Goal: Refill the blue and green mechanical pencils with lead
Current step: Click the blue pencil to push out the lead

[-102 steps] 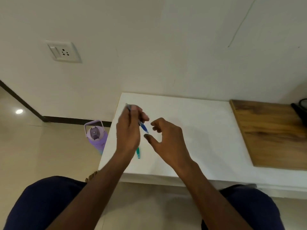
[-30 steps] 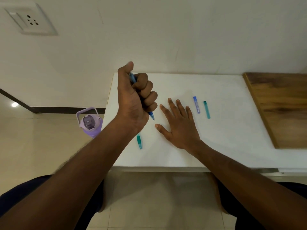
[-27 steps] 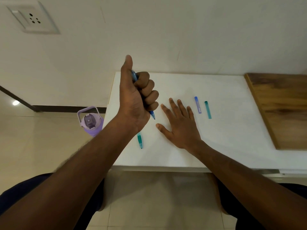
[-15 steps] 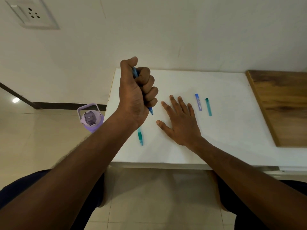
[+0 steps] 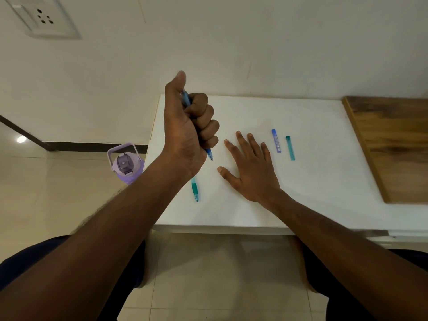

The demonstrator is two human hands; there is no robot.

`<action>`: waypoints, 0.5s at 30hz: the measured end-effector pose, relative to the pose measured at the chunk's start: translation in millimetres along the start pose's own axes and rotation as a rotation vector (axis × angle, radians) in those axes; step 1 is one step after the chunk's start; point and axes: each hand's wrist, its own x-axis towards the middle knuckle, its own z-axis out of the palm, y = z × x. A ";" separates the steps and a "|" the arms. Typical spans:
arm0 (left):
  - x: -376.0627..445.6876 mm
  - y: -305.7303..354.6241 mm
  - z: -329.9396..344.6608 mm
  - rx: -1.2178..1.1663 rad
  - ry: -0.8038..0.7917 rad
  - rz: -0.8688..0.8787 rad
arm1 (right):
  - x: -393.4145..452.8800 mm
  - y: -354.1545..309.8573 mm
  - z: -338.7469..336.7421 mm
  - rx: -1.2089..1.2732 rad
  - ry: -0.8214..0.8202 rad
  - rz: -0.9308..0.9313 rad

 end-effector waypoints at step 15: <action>-1.3 0.0 -0.1 -0.010 -0.035 0.012 | 0.0 0.4 -0.1 0.001 0.011 0.001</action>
